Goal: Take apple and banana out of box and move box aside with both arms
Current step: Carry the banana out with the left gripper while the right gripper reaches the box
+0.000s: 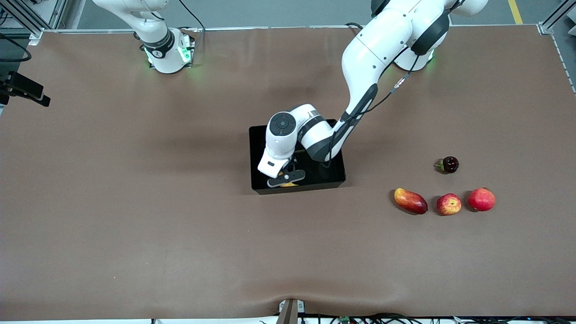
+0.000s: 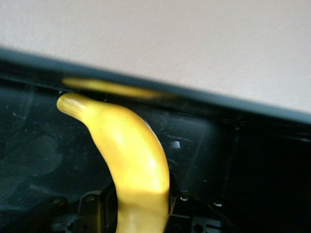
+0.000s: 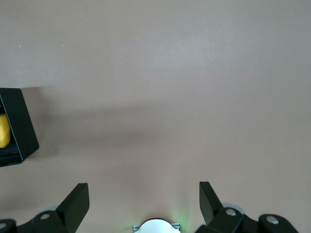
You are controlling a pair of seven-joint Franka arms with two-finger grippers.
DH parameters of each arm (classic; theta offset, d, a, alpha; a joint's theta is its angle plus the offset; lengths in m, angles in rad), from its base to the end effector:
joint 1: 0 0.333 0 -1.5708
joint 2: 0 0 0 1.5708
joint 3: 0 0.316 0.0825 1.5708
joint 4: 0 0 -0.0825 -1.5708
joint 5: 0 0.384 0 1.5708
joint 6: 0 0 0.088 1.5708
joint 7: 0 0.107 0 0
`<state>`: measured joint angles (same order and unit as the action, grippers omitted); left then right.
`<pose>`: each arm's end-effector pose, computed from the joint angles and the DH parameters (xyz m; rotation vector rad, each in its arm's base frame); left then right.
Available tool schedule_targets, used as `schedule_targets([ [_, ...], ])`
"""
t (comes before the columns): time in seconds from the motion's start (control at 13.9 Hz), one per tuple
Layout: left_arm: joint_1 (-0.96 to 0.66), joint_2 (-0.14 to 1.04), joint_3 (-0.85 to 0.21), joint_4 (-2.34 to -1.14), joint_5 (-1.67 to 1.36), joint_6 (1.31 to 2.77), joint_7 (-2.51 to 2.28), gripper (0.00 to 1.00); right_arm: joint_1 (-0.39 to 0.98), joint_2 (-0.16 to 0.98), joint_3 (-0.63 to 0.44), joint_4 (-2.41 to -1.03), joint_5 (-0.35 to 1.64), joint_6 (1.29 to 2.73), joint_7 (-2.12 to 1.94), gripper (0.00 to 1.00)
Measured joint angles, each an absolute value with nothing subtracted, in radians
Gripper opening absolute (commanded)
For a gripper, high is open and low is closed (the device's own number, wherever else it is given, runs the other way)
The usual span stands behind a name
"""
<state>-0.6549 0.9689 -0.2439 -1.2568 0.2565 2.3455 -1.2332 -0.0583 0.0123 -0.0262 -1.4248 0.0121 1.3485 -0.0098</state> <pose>0.5179 -0.5629 0.1930 2.9801 0.4284 0.1127 0.5324 -0.0435 0.6666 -3.1208 0.1133 0.1374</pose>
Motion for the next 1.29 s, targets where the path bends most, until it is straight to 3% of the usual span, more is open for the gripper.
schedule_targets([
  [0.5,-0.624,0.738,-0.244,-1.226,0.256,2.084,-1.135,0.0,-0.035,0.094,-0.019,-1.43,0.015,1.348,-0.035,1.0],
  [0.79,-0.444,0.582,-0.236,-1.232,0.183,1.939,-0.927,0.0,0.037,0.191,-0.014,-1.433,0.057,1.363,-0.035,1.0],
  [1.29,-0.101,0.577,-0.233,-1.303,0.129,1.951,-0.892,0.0,0.269,0.255,-0.008,-1.51,0.154,1.561,0.189,1.0],
])
